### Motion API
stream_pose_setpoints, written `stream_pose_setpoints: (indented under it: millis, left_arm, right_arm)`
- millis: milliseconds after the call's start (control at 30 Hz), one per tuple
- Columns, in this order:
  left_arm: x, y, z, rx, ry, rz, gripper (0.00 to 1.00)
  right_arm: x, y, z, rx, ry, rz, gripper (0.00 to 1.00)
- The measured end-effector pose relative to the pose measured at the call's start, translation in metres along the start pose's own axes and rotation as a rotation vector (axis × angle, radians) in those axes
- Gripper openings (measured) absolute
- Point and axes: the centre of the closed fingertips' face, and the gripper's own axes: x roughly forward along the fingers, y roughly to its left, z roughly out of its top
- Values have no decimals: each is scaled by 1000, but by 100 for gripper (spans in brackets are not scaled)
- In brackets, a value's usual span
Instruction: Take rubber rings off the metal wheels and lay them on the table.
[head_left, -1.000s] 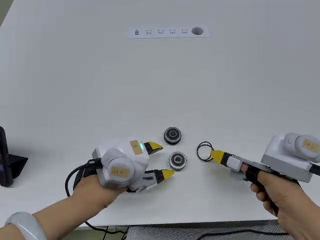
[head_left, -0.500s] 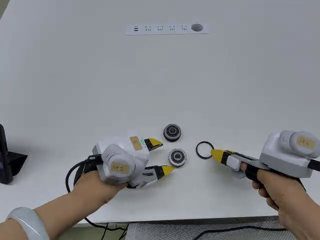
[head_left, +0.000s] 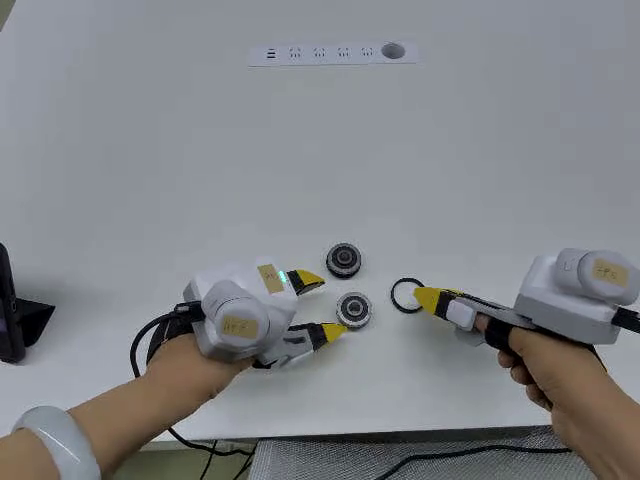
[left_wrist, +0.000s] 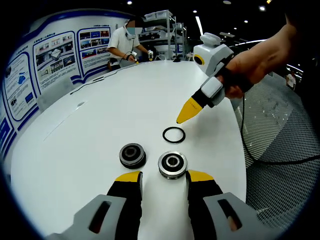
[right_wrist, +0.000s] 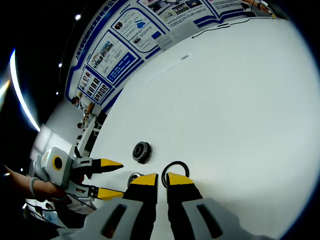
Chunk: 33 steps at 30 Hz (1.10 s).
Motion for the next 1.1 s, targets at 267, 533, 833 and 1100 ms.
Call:
stream_pose_setpoints:
  millis: [267,533,833,1100]
  left_arm:
    - [0,6,4,-6,-10,16,34]
    - [2,19,14,-13,-25,48,30]
    - [10,41,24,-35,-32,94,24]
    - [18,48,31,-42,-37,98,22]
  right_arm:
    - [10,18,0,-8,9,44,6]
    - [18,26,-1,-22,27,71,6]
    - [27,31,3,-29,31,87,6]
    - [30,31,5,-31,32,92,6]
